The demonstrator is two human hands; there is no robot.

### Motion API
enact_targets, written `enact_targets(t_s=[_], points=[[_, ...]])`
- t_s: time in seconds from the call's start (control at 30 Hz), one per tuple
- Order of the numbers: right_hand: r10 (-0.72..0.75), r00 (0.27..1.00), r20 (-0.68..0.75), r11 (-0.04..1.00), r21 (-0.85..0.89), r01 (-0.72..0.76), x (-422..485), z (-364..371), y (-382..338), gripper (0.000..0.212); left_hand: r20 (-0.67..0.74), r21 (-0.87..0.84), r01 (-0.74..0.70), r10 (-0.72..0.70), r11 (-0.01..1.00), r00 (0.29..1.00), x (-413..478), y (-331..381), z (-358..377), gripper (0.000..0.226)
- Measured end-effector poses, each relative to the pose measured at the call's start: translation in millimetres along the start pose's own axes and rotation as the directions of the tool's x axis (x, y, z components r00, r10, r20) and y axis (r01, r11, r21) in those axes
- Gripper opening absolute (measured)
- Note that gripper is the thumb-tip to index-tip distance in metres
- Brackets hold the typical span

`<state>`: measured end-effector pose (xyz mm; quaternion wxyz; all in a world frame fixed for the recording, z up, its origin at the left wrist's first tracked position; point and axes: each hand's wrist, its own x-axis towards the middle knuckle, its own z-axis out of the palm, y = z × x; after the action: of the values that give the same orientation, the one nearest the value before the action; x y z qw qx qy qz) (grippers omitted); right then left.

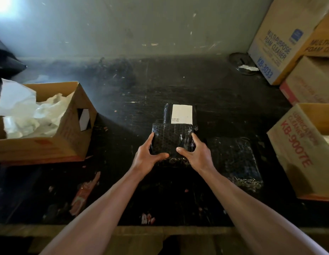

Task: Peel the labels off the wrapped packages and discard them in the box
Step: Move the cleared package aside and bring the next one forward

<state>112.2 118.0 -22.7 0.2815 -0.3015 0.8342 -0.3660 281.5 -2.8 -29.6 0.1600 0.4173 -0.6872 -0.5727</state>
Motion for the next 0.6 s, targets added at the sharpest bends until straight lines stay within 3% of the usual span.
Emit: enact_targets(t_s=[0.4,0.6], points=[[0.105,0.988,0.115,0.992,-0.08,-0.096,-33,31,40,0.097,0.043,0.014,0.116,-0.117,0.993,0.992,-30,-64,25,0.112],[0.126,0.989,0.073,0.989,-0.088,-0.12,-35,40,55,0.097,0.013,0.033,0.128,-0.129,0.991,0.992,-30,-73,38,0.111]])
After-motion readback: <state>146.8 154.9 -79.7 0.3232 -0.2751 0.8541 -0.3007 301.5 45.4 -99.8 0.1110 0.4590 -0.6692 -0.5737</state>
